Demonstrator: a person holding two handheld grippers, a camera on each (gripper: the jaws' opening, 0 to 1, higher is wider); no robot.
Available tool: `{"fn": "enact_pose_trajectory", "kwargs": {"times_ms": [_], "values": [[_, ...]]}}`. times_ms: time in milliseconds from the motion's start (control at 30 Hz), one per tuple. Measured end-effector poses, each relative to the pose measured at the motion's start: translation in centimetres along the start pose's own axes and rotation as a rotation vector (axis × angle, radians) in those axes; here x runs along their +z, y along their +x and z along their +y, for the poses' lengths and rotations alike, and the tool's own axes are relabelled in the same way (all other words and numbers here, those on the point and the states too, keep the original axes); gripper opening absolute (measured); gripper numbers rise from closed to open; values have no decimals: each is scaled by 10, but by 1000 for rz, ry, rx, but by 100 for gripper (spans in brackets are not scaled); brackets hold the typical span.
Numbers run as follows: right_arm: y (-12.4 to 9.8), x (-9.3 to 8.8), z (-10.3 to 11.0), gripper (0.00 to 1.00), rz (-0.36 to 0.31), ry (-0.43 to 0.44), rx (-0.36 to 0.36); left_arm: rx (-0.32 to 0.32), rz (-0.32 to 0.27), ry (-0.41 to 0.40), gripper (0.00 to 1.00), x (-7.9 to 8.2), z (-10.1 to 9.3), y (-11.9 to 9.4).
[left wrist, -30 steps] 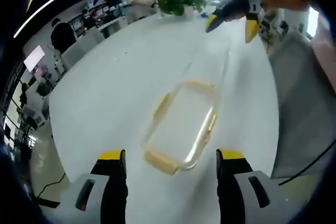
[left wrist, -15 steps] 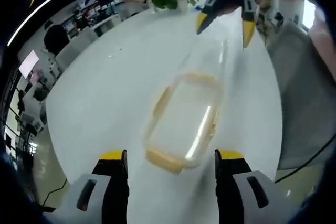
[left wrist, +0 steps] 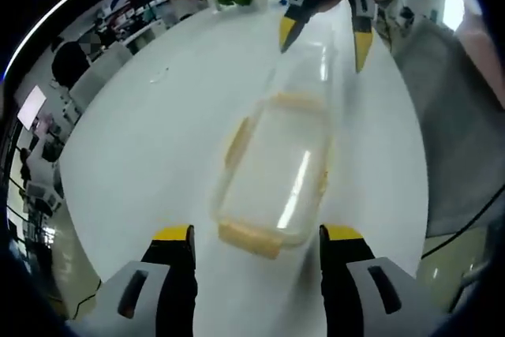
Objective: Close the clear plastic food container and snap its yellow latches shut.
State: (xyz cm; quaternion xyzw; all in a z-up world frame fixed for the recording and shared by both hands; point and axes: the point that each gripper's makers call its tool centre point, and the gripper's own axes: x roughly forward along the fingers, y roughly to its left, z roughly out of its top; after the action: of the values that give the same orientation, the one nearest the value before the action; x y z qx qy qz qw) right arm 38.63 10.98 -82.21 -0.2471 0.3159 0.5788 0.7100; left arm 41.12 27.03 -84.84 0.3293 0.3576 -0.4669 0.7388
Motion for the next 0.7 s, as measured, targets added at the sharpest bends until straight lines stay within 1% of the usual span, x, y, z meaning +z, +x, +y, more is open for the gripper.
{"fn": "enact_pose_trajectory", "kwargs": {"times_ms": [167,367,500,700], "values": [[8,-4,-3,57,30,-22,8,-14,10,15,61,-3,0,4],[19,-9,-4,57,69,-51,26,-38,49,53,60,-10,1,9],[25,-13,-4,57,93,-70,41,-51,61,72,59,-12,-1,11],[35,-17,-7,56,124,-88,63,-79,90,112,57,-19,0,18]]}}
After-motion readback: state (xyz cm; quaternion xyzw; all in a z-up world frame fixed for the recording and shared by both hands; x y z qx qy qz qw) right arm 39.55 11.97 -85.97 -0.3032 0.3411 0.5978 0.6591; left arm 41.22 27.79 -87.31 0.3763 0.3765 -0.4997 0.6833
